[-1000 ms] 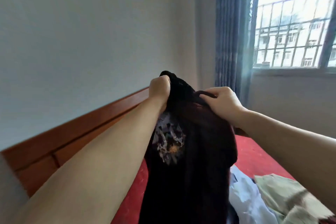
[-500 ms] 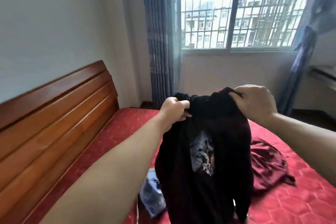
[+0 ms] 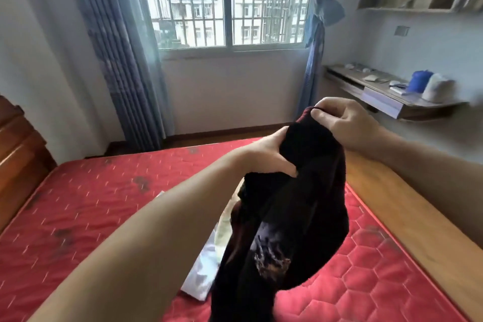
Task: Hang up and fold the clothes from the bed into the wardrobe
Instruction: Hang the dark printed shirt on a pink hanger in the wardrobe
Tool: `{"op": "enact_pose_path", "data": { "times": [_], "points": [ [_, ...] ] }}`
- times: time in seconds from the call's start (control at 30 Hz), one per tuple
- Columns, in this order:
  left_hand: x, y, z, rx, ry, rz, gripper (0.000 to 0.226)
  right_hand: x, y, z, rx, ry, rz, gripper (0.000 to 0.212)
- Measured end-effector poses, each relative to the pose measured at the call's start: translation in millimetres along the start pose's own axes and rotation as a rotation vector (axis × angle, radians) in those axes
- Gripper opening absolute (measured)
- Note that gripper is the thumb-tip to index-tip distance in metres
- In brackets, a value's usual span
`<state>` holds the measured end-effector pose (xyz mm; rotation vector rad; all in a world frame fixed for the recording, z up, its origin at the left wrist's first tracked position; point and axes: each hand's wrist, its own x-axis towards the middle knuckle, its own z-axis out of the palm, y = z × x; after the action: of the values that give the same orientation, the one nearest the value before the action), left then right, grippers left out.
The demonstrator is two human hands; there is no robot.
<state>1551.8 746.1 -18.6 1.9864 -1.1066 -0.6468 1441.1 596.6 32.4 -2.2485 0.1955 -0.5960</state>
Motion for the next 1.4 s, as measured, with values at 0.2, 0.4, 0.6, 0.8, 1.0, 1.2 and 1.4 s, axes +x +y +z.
{"op": "enact_pose_path", "data": {
  "times": [0.2, 0.4, 0.6, 0.8, 1.0, 1.2, 1.4],
  "points": [
    [50, 42, 55, 0.047, 0.041, -0.030, 0.028, 0, 44, -80, 0.109, 0.026, 0.051, 0.021],
    [73, 74, 84, 0.248, 0.286, 0.030, 0.018, -11, 112, -118, -0.354, -0.081, 0.168, 0.018],
    [81, 74, 99, 0.324, 0.371, 0.129, 0.018, -46, 130, -109, -0.130, -0.133, 0.027, 0.046],
    [76, 60, 108, 0.353, 0.311, 0.244, 0.023, -65, 145, -71, -0.301, -0.315, 0.103, 0.008],
    [63, 3, 113, 0.124, 0.494, -0.043, 0.074, -28, 106, -91, 0.144, -0.201, 0.220, 0.008],
    [48, -42, 140, -0.253, 0.236, -0.247, 0.079, -16, 77, -117, 0.633, -0.139, 0.376, 0.021],
    [62, -39, 150, -0.272, 0.047, -0.385, 0.044, -21, 75, -129, 0.732, -0.217, 0.396, 0.024]
  ]
}}
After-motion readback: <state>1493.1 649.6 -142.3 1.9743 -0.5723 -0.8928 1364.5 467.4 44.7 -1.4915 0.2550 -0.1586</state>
